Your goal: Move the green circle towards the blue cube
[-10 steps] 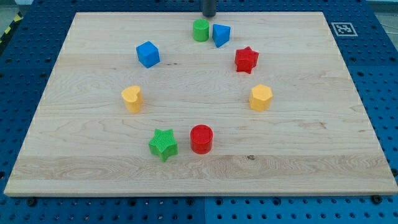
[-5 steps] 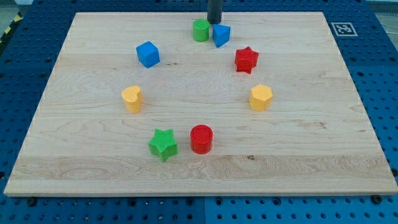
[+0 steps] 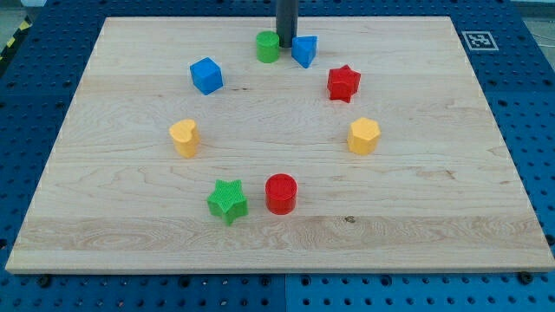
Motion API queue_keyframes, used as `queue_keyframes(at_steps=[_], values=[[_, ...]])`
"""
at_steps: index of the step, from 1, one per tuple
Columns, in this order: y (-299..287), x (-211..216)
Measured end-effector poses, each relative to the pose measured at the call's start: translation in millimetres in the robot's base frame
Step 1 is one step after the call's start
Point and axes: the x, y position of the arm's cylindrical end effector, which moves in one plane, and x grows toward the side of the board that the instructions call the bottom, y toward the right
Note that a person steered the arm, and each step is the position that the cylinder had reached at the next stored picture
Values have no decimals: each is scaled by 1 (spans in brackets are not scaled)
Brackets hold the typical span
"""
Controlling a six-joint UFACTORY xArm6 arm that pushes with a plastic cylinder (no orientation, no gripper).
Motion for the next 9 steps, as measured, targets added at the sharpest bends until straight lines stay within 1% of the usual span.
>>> queue_keyframes(at_steps=[3,5,9], values=[[-22,0],[-22,0],[29,0]])
